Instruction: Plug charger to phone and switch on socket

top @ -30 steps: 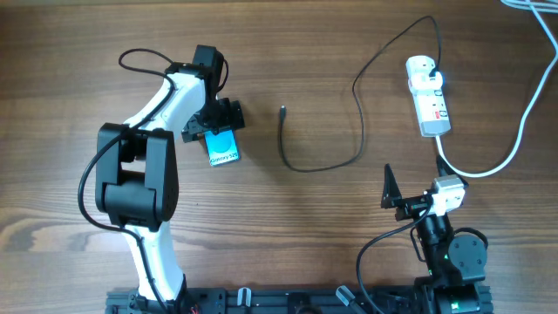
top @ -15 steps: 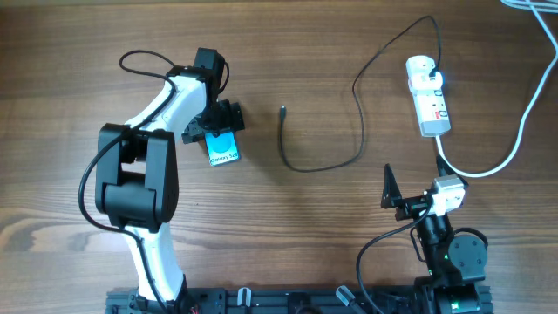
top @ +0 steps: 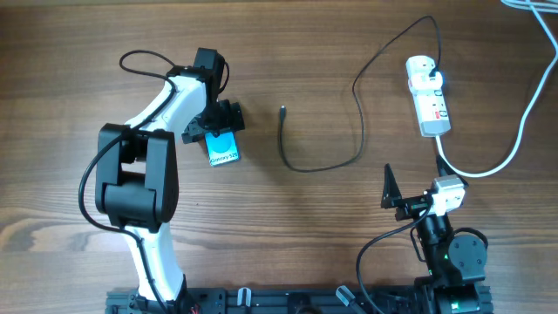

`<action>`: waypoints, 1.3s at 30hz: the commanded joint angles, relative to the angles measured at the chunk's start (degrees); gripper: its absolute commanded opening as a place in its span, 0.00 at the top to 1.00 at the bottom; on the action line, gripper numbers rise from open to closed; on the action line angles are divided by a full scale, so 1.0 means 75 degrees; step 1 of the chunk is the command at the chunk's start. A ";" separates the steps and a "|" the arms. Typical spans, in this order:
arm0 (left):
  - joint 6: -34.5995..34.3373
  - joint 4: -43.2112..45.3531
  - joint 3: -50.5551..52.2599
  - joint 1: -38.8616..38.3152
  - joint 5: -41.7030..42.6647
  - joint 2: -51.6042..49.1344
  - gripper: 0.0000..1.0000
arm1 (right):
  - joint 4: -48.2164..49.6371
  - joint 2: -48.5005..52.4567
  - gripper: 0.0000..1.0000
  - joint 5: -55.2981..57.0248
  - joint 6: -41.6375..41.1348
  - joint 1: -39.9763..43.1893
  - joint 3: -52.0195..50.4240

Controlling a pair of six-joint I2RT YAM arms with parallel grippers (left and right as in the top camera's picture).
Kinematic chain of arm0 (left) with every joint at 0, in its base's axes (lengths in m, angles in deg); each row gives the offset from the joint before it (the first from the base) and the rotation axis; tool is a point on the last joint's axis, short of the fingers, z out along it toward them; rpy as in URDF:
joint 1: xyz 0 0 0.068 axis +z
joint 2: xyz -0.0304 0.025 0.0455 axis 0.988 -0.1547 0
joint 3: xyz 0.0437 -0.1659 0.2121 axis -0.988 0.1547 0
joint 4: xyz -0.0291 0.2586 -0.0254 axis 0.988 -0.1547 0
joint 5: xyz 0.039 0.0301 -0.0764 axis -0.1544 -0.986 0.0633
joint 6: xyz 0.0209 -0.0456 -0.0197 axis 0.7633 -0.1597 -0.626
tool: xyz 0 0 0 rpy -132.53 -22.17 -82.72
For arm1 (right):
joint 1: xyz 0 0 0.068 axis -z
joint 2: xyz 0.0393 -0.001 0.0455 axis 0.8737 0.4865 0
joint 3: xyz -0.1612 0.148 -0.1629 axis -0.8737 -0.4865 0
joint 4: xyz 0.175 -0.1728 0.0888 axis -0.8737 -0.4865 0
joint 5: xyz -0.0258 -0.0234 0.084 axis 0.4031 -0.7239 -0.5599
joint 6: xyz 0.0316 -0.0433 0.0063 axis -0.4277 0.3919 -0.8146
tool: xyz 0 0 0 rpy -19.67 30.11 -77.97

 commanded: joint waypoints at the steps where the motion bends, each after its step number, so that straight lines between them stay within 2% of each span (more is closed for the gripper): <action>1: 0.0064 0.0064 0.0268 0.0023 0.0047 -0.0160 0.00 | 0.0020 -0.0061 0.00 0.0047 0.0017 -0.0044 -0.0009; 10: 0.0064 0.0058 0.0268 0.0023 0.0047 -0.0160 0.00 | 0.0029 -0.0061 0.00 0.0073 0.0131 -0.0044 -0.0009; 16: 0.0064 0.0052 0.0268 0.0023 0.0047 -0.0160 0.00 | 0.0038 -0.0061 0.00 -0.0067 -0.1658 -0.0044 -0.0009; 19: 0.0064 0.0061 0.0268 0.0023 0.0047 -0.0160 0.00 | 0.0105 -0.0058 0.00 -0.0752 -0.1638 -0.0044 0.0064; 22: 0.0067 0.0058 0.0268 0.0023 0.0044 -0.0160 0.00 | -0.0096 0.0108 0.00 -0.0731 -0.1725 -0.0044 0.0560; 27: 0.0064 0.0061 0.0268 0.0023 0.0047 -0.0160 0.00 | -0.1049 0.1102 0.00 -0.0734 -0.1938 -0.0044 0.2439; 33: 0.0064 0.0061 0.0268 0.0023 0.0044 -0.0160 0.00 | -0.4074 0.3436 0.00 -0.0737 -0.2046 -0.0038 0.6050; 35: 0.0064 0.0070 0.0268 0.0023 0.0047 -0.0160 0.00 | -0.5377 0.4584 0.00 -0.0766 -0.2040 -0.0038 0.7583; 39: 0.0064 0.0117 0.0268 0.0023 0.0047 -0.0160 0.00 | -0.6545 0.6067 0.00 -0.1527 -0.2037 -0.0038 0.9168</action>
